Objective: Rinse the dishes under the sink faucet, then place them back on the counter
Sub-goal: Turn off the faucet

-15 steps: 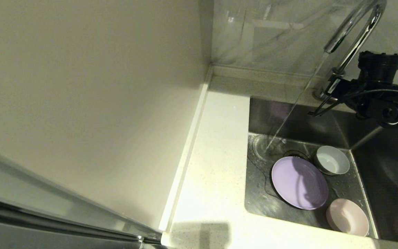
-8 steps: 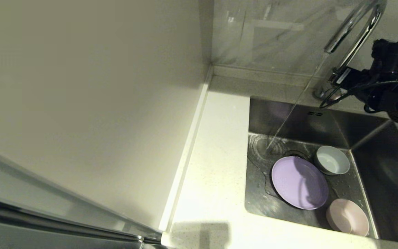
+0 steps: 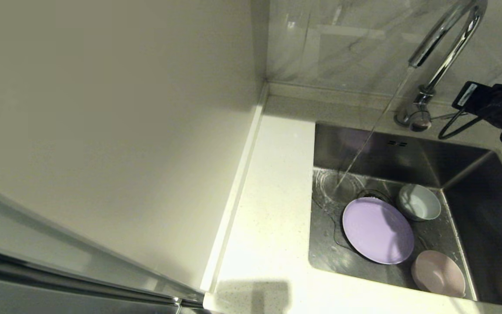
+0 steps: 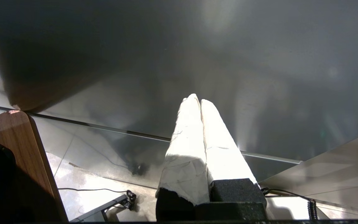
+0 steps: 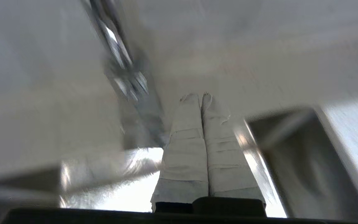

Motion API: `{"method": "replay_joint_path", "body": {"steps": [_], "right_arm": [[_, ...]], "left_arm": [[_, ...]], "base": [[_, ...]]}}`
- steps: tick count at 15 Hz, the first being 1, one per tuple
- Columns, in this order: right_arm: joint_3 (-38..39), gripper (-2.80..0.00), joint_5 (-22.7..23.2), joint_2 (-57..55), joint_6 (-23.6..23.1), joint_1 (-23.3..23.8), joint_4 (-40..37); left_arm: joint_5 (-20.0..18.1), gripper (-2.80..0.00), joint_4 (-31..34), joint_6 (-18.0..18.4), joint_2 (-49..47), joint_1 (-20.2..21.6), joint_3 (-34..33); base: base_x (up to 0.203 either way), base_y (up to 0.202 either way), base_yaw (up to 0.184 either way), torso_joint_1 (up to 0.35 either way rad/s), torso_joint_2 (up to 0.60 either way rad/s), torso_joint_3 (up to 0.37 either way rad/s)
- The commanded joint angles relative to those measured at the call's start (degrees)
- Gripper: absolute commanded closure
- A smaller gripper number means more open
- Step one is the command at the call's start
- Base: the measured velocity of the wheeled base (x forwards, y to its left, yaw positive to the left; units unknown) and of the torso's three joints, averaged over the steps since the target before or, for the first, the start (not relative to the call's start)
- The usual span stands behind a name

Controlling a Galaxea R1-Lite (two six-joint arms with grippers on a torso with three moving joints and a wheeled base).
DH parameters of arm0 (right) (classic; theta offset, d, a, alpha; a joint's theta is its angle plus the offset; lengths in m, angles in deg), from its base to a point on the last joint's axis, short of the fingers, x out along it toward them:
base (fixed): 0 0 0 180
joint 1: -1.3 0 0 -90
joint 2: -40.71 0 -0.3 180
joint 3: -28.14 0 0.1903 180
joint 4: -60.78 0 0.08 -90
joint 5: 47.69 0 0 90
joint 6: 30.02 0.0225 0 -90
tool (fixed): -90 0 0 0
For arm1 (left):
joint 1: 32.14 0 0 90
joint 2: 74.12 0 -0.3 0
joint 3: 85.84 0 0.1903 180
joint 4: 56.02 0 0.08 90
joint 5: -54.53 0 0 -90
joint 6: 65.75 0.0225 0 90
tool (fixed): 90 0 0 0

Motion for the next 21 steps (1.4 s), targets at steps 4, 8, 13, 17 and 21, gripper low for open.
{"method": "replay_joint_path", "body": {"steps": [4, 8, 13, 17, 21], "right_arm": [[-1.9, 0.00, 5.6, 1.1, 3.9, 1.6, -17.7], [-7.4, 0.00, 15.3, -3.0, 11.2, 1.6, -28.0], [-12.1, 0.00, 15.9, -8.9, 16.9, 1.3, -27.6], [-14.3, 0.00, 12.6, -11.4, 17.4, 1.2, -21.5], [-18.1, 0.00, 7.8, -12.5, 17.3, 1.2, -17.4]], "left_arm": [[0.0, 0.00, 0.0, 0.0, 0.0, 0.0, -0.1], [0.0, 0.00, -0.1, 0.0, 0.0, 0.0, -0.2], [0.0, 0.00, -0.1, 0.0, 0.0, 0.0, -0.2], [0.0, 0.00, 0.0, 0.0, 0.0, 0.0, -0.2], [0.0, 0.00, 0.0, 0.0, 0.0, 0.0, -0.2]], "base": [[0.000, 0.000, 0.000, 0.000, 0.00, 0.000], [0.000, 0.000, 0.000, 0.000, 0.00, 0.000], [0.000, 0.000, 0.000, 0.000, 0.00, 0.000], [0.000, 0.000, 0.000, 0.000, 0.00, 0.000], [0.000, 0.000, 0.000, 0.000, 0.00, 0.000]]}}
